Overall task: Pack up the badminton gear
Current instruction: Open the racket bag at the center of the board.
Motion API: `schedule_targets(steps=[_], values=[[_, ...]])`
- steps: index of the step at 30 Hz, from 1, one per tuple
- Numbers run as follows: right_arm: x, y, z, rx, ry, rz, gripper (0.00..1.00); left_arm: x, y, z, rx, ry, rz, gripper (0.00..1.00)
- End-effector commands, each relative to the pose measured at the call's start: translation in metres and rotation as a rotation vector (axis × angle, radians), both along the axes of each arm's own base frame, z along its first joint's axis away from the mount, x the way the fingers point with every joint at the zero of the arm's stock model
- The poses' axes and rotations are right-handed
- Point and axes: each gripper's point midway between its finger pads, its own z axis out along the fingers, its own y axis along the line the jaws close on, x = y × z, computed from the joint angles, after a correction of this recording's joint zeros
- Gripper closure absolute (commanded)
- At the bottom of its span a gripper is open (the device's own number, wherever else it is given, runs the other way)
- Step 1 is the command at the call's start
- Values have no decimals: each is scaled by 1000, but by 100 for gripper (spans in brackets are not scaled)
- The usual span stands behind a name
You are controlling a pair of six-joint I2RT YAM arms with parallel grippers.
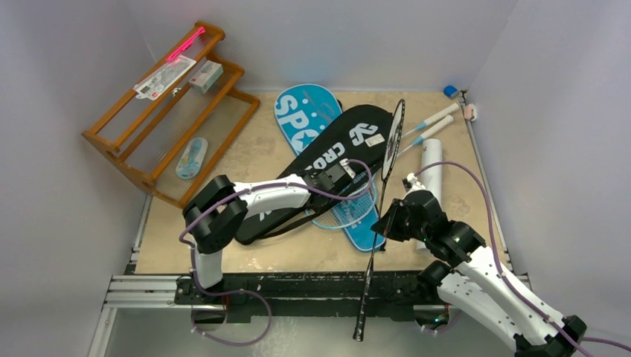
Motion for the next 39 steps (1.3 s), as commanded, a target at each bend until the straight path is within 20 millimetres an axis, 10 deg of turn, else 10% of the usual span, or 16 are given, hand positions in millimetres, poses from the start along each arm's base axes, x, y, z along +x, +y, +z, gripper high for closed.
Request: schedule_targets(steps=[1,14,33,39], values=[[7,7,9,41,-33,-6,100,15,4,16,24,-91,64,59],[7,8,10,51,-35,0,100,31,17,41,39,-227,134,73],[7,11,14,67,-41,12,100,24,7,3,58,-95,70,59],[6,12,13,70,-40,13,100,30,16,-4,131,-122,125,95]])
